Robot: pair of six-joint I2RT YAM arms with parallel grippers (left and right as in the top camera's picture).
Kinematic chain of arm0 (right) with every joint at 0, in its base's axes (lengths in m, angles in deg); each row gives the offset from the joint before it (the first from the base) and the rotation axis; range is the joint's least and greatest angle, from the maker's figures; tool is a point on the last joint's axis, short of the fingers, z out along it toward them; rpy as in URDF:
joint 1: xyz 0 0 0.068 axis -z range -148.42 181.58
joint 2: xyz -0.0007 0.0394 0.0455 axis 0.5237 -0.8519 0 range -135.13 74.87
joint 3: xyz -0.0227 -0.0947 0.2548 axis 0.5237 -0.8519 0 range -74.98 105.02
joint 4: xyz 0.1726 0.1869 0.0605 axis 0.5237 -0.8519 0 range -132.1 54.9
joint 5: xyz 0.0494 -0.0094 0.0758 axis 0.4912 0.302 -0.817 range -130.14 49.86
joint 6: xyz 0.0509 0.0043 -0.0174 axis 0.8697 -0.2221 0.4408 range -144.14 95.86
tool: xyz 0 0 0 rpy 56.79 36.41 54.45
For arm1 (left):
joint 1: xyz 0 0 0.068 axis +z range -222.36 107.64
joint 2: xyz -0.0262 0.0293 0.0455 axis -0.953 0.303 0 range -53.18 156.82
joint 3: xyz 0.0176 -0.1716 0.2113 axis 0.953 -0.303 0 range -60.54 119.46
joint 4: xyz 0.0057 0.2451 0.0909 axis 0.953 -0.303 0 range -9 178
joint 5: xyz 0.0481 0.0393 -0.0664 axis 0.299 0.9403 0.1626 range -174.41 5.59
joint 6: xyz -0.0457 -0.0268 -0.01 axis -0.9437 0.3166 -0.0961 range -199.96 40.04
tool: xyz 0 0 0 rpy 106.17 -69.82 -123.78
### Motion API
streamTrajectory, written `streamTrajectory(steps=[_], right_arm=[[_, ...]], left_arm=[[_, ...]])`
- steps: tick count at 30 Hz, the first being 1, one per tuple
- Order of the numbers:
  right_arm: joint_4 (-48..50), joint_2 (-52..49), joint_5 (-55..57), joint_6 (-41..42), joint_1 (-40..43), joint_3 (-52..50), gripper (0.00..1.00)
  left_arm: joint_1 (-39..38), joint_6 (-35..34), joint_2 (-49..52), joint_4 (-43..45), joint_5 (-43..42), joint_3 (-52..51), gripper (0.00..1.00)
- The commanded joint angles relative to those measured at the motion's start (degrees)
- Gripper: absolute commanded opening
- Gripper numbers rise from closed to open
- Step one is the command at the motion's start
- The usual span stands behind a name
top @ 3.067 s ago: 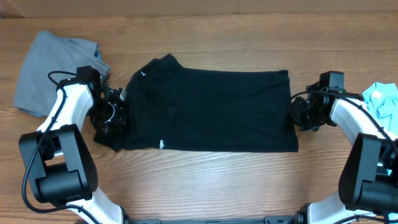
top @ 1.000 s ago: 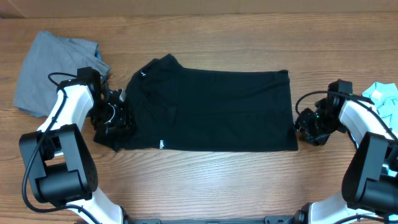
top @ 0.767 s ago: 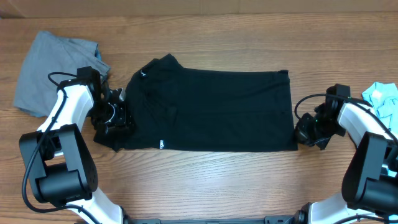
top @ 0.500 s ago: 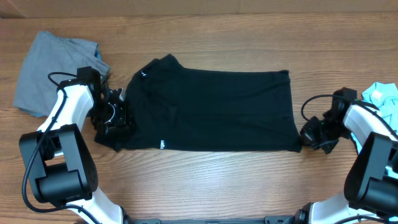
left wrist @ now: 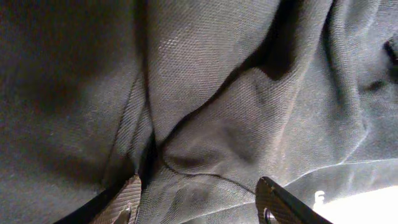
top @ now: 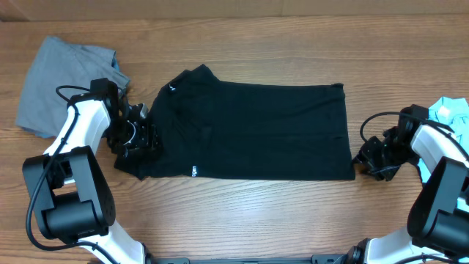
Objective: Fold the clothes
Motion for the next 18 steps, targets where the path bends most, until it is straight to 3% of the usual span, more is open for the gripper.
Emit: streamTrajectory(steps=[1, 4, 8, 13, 18], right_arm=[[-0.2, 3.5, -6.5, -2.1, 0.1, 3.3, 0.42], [-0.2, 5.7, -10.5, -2.1, 0.1, 4.4, 0.45], [-0.2, 8.5, -13.4, -1.7, 0.1, 5.1, 0.48], [-1.1, 9.7, -13.4, -1.9, 0.1, 5.1, 0.48], [-1.2, 9.7, -13.4, -2.5, 0.1, 5.1, 0.48]], left_arm=[[-0.2, -0.3, 0.0, 1.1, -1.7, -1.3, 0.58], [-0.6, -0.3, 0.0, 4.2, -1.7, -3.3, 0.45], [-1.0, -0.2, 0.0, 11.6, 1.7, -8.3, 0.06], [0.0, -3.4, 0.0, 18.2, 8.9, -11.6, 0.04], [2.5, -4.0, -0.1, 11.2, 5.8, -6.6, 0.06]])
